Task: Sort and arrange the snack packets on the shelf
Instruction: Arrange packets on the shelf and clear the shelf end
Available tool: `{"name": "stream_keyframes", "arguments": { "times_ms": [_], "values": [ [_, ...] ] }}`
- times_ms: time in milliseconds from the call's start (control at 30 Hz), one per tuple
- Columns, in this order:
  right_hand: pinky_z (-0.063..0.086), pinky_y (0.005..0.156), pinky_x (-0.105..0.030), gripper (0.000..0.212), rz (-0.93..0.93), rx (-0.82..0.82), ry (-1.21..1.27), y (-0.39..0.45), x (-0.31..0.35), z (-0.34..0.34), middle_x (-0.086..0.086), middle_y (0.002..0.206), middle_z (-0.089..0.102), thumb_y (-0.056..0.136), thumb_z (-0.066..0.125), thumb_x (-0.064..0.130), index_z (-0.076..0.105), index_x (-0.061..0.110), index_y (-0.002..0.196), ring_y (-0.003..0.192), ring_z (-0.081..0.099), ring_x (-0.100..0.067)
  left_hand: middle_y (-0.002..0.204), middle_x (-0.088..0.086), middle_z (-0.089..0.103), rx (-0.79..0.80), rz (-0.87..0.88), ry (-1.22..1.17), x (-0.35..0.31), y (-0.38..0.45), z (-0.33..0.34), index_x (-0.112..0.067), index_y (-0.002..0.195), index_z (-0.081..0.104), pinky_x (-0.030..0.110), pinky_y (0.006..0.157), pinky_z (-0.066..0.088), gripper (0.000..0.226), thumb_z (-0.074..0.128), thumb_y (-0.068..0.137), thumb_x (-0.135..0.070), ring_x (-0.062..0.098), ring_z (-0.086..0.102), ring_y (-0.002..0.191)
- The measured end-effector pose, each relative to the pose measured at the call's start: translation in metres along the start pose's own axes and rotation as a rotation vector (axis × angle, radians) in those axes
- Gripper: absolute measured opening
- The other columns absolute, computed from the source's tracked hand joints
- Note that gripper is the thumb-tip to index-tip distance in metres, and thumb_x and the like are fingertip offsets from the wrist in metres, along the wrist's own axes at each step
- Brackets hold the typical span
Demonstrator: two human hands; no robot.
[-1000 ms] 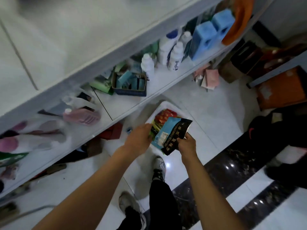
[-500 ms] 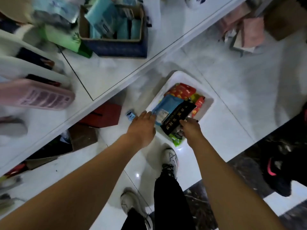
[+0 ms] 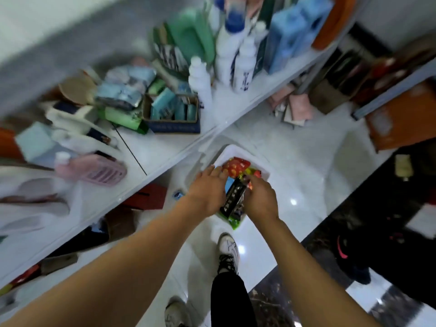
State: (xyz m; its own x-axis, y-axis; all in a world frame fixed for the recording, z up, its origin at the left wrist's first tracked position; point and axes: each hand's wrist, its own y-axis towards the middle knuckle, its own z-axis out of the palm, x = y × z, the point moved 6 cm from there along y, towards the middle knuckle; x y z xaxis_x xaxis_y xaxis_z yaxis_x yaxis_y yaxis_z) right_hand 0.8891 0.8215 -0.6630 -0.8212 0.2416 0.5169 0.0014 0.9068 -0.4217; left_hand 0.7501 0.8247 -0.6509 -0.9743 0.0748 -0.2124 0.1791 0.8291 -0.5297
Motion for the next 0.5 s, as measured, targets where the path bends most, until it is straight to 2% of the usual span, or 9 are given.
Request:
{"name": "stream_keyframes", "arguments": {
  "times_ms": [67,167,267,367,433,500],
  "values": [
    [0.043,0.09,-0.034,0.036,-0.125,-0.063,-0.062,-0.026,0.039,-0.048,-0.014,0.122,0.065,0.09,0.05,0.005,0.063,0.011,0.122,0.112,0.058,-0.034,0.16,0.009,0.019,-0.089,0.048,0.027,-0.011,-0.028,-0.051,-0.014,0.152,0.02,0.043,0.119,0.019,0.06,0.044,0.097,-0.021,0.026,0.014,0.149],
    [0.035,0.107,-0.036,0.049,-0.236,-0.101,-0.154,-0.07,0.104,-0.118,-0.015,0.138,0.056,0.088,0.058,0.009,0.053,0.009,0.137,0.127,0.049,-0.033,0.161,0.008,0.018,-0.25,0.1,0.014,-0.022,-0.09,-0.136,-0.014,0.152,0.021,0.042,0.119,0.018,0.057,0.041,0.099,-0.023,0.026,0.015,0.148],
    [0.032,0.108,-0.035,0.052,-0.4,-0.24,-0.186,-0.118,0.178,-0.19,-0.012,0.14,0.054,0.089,0.055,0.006,0.05,0.01,0.14,0.128,0.048,-0.03,0.161,0.008,0.018,-0.44,0.152,0.002,-0.027,-0.159,-0.221,-0.013,0.151,0.023,0.038,0.119,0.017,0.055,0.041,0.1,-0.021,0.025,0.015,0.148],
    [0.038,0.1,-0.037,0.041,-0.545,-0.405,-0.169,-0.172,0.254,-0.254,-0.015,0.126,0.063,0.087,0.055,0.002,0.059,0.006,0.128,0.116,0.056,-0.032,0.155,0.011,0.031,-0.667,0.186,0.07,-0.025,-0.237,-0.299,-0.011,0.147,0.034,0.038,0.117,0.023,0.053,0.045,0.096,-0.014,0.028,0.027,0.144],
    [0.038,0.103,-0.036,0.043,-0.623,-0.437,-0.105,-0.208,0.303,-0.288,-0.014,0.133,0.059,0.091,0.054,0.004,0.055,0.007,0.133,0.122,0.052,-0.03,0.151,0.015,0.039,-0.789,0.229,0.17,-0.022,-0.29,-0.348,-0.009,0.142,0.044,0.043,0.114,0.029,0.056,0.053,0.087,-0.009,0.033,0.038,0.138],
    [0.035,0.109,-0.035,0.047,-0.68,-0.461,-0.045,-0.238,0.347,-0.314,-0.009,0.142,0.052,0.094,0.052,0.007,0.049,0.012,0.141,0.13,0.046,-0.026,0.141,0.018,0.051,-0.919,0.261,0.261,-0.014,-0.339,-0.395,-0.007,0.133,0.055,0.049,0.104,0.041,0.059,0.068,0.076,-0.003,0.037,0.052,0.127]
  ]
}}
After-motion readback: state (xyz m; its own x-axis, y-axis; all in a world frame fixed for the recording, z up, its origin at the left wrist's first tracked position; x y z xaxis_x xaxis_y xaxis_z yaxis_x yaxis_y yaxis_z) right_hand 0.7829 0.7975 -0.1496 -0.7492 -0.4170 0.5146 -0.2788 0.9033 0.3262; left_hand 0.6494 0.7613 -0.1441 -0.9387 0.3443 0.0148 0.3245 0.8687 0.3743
